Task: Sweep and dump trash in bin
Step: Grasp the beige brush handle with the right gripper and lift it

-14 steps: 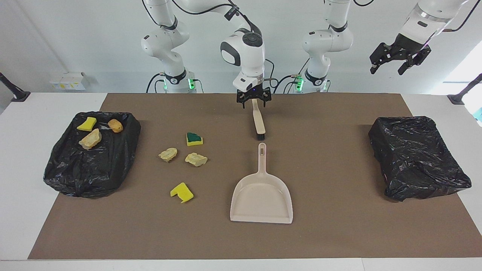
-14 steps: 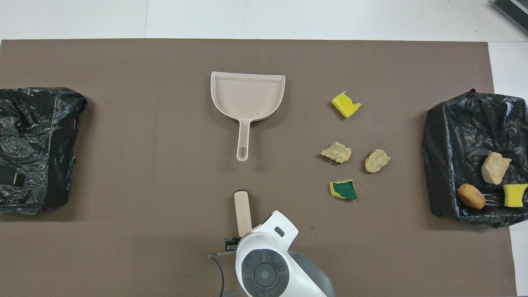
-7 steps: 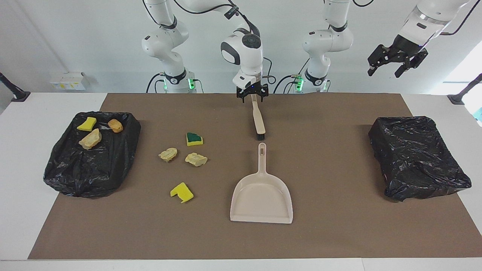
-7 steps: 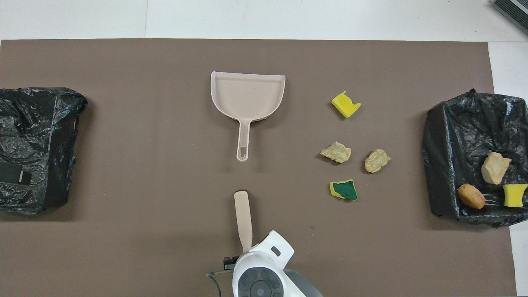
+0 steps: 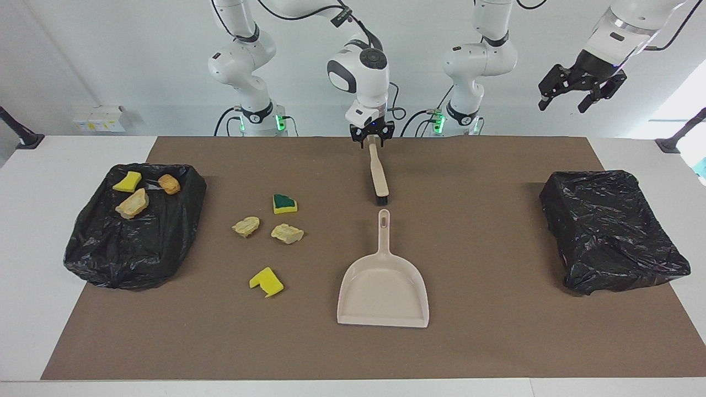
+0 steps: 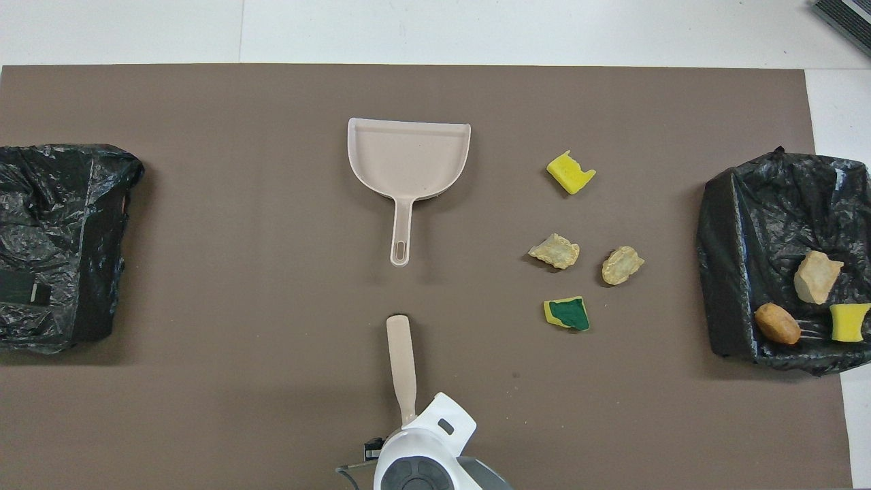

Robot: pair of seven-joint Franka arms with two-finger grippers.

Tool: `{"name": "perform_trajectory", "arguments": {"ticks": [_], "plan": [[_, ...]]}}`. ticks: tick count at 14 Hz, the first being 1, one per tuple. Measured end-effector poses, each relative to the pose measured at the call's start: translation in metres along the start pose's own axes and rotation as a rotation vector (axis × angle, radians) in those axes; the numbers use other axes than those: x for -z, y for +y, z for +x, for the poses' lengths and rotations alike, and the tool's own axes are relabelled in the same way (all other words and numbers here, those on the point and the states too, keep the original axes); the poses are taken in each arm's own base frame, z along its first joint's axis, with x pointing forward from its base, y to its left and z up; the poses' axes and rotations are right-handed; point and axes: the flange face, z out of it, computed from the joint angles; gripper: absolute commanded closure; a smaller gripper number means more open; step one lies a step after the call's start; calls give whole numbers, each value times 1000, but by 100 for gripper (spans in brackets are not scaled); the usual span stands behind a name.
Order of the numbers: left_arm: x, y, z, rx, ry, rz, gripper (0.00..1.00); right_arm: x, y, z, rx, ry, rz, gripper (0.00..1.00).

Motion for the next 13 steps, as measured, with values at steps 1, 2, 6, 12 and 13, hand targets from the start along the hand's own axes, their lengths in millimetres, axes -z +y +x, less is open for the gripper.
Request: {"name": "perform_trajectory", "arguments": {"ticks": [1,2,6,12,13], "plan": [[0,0,0,0,0,0,0,0,0,0,19,0,0,100],[0,1,0,-1,0,0,0,0,0,0,33,0,0,100],[0,0,1,-1,6,4,0,8,-4,7,34,8,12,100],[-3,8,13,-19,66,22,0,80,39,42,-75,-5,10,100],[-8,15,20,-33,84,23,0,95,52,49,-103,-18,0,100]]}}
